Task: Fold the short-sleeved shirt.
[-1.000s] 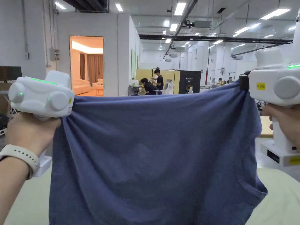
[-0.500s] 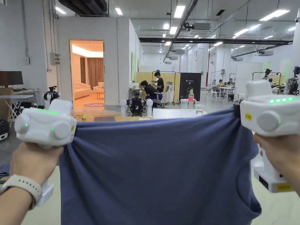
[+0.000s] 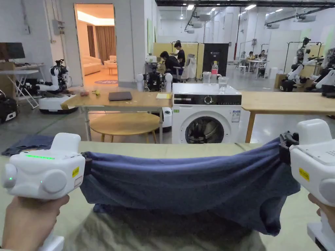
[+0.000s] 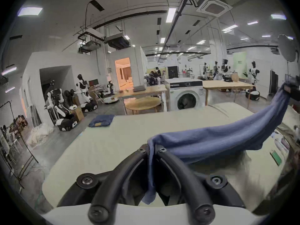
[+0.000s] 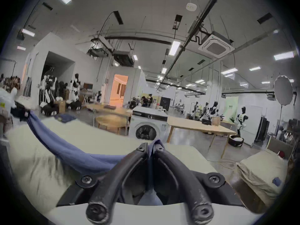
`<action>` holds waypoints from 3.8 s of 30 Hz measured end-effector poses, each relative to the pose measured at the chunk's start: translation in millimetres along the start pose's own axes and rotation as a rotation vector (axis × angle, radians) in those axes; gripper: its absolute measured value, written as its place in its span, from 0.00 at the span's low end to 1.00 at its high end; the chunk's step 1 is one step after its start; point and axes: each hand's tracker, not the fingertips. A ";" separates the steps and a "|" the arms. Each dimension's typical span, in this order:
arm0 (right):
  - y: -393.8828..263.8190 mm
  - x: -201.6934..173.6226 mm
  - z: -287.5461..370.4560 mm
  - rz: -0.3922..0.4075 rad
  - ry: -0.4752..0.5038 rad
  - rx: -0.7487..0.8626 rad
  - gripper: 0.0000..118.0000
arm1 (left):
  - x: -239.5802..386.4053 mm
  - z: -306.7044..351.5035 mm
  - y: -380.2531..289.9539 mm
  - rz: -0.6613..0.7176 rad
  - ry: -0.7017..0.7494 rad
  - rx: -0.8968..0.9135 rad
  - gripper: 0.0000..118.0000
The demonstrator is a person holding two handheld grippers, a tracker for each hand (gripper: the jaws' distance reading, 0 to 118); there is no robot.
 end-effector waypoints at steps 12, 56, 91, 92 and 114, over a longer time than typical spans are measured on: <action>-270.8 -54.7 107.1 -0.127 0.060 -0.577 0.02 | 7.6 33.9 -255.2 0.051 -0.011 -0.394 0.00; -219.1 -50.6 123.1 -0.147 0.036 -0.494 0.09 | -7.3 6.4 -264.5 0.165 -0.103 -0.488 0.00; -181.4 -59.4 -80.6 -0.118 0.041 -0.582 0.05 | -25.5 -150.0 -150.3 0.237 -0.134 -0.700 0.00; -187.7 -61.0 -86.6 -0.119 0.041 -0.604 0.05 | -25.3 -158.6 -154.1 0.243 -0.132 -0.729 0.00; -156.6 -110.3 106.7 -0.221 0.105 -0.144 0.00 | 50.0 51.7 -189.0 0.060 0.044 0.015 0.00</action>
